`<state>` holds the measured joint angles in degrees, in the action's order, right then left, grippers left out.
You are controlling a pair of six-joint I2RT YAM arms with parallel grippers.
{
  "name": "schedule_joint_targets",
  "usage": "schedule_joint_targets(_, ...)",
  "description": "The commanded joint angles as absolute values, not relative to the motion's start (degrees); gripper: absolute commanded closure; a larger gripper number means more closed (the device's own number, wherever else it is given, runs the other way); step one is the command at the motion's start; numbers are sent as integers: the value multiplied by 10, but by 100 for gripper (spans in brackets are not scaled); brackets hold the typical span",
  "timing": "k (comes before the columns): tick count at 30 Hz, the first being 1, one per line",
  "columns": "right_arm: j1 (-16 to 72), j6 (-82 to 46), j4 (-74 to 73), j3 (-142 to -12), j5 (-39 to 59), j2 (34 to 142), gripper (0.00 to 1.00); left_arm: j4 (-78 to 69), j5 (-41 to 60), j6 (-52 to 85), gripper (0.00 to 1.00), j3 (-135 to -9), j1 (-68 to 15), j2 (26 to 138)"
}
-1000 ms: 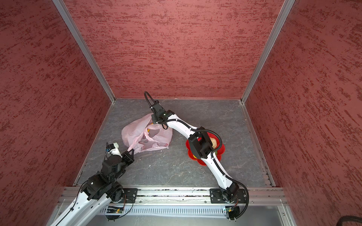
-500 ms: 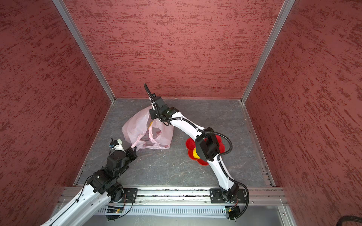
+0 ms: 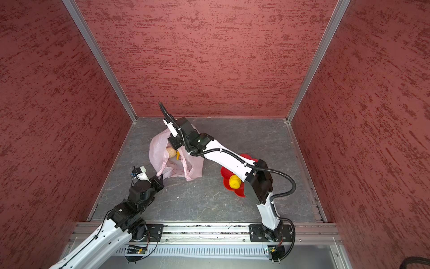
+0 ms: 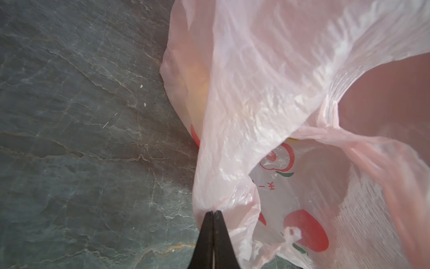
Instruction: Take the fake fruits out of the plastic bag
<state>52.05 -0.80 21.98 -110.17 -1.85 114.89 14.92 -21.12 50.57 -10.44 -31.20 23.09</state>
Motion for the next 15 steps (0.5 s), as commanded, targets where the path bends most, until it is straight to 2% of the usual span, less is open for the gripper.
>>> schedule_joint_targets(1,533,12,183,-1070,-52,1108,100,130,-216,509,100,-91,-309,227)
schedule_joint_targets(9,541,-10,135,-985,-75,1058,100,167,-202,524,100,-75,-310,205)
schedule_joint_targets(15,555,-23,96,-913,-91,1008,99,241,-207,547,100,-80,-311,146)
